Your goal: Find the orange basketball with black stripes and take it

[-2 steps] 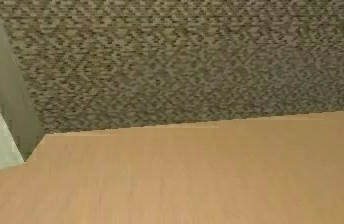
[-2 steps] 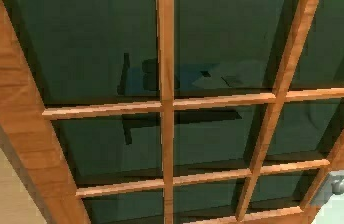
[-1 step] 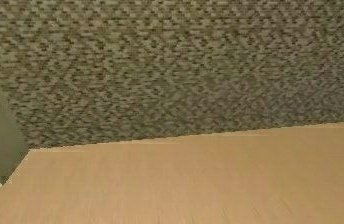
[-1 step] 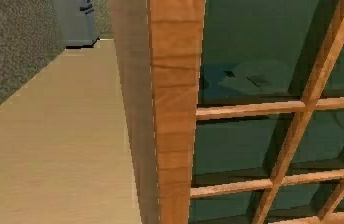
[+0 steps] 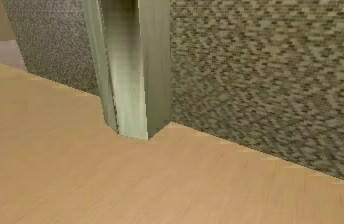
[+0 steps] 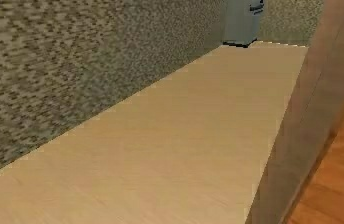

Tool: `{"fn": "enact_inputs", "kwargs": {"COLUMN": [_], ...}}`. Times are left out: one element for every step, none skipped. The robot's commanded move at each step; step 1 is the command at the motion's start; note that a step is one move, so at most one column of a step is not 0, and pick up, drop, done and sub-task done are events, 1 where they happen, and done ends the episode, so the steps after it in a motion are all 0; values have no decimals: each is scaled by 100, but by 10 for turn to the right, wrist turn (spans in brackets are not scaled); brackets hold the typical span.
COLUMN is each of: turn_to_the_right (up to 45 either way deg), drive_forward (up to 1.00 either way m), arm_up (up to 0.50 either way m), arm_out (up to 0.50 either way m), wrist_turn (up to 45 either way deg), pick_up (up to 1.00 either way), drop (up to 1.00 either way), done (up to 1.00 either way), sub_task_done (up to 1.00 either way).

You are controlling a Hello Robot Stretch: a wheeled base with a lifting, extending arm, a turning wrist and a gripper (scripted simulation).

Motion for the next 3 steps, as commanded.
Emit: {"fn": "enact_inputs", "kwargs": {"turn_to_the_right": [0, -420, -30], "drive_forward": [60, 0, 0], "arm_up": [0, 0, 0], "arm_out": [0, 0, 0], "wrist_turn": [0, 0, 0], "pick_up": [0, 0, 0], "drop": [0, 0, 0], "done": [0, 0, 0], "sub_task_done": [0, 0, 0]}}
